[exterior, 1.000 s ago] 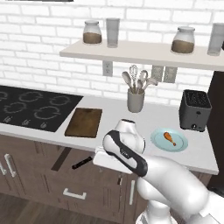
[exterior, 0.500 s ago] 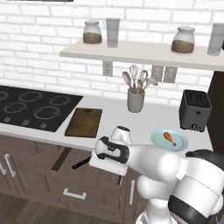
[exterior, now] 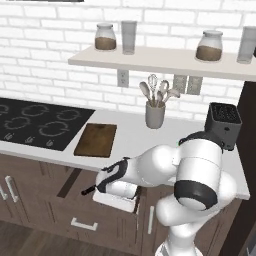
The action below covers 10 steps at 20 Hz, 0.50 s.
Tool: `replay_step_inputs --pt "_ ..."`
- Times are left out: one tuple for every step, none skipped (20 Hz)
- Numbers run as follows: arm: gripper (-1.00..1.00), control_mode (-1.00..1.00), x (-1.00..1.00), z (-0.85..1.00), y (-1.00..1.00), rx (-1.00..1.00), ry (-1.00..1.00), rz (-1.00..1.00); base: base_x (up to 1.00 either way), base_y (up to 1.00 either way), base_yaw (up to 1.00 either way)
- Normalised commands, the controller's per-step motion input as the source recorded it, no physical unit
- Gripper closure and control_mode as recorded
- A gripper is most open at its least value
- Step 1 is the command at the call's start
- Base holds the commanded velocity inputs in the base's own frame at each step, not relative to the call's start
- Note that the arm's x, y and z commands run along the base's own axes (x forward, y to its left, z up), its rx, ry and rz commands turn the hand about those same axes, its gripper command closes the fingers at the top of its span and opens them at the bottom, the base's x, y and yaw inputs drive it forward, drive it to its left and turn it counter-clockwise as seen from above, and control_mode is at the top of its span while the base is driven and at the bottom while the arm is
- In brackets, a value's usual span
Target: Pick up the knife from the drawer and place it on the cutting board. Then place the meat from the plate to the cutting board.
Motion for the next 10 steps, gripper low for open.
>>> replay_step_inputs --pt "-1.00 -1.00 -0.52 -0.29 0.58 0.00 0.07 0.01 0.00 0.00 0.00" --pt "-1.00 -1.00 -0.64 -0.24 0.58 0.00 0.05 0.01 0.00 0.00 0.00" --pt "-1.00 -1.00 -0.72 -0.22 0.63 0.00 0.07 0.01 0.00 0.00 0.00" --pt "-1.00 -1.00 -0.84 -0.19 0.60 0.00 0.08 0.03 0.00 0.00 0.00" --pt "-1.00 -1.00 -0.90 -0.19 0.64 0.00 0.07 0.03 0.00 0.00 0.00" --pt "-1.00 -1.00 -0.96 -0.16 0.70 0.00 0.08 0.02 0.00 0.00 0.00" --pt "-1.00 -1.00 -1.00 -0.09 0.69 0.00 0.08 0.02 0.00 0.00 0.00" --pt "-1.00 -1.00 -1.00 0.00 0.72 0.00 0.10 0.01 0.00 0.00 0.00" --pt "-1.00 -1.00 -1.00 0.00 0.74 0.00 0.09 0.00 0.00 0.00 0.00" --pt "-1.00 -1.00 -0.91 0.06 0.67 0.00 0.07 0.00 0.00 0.00 0.00"
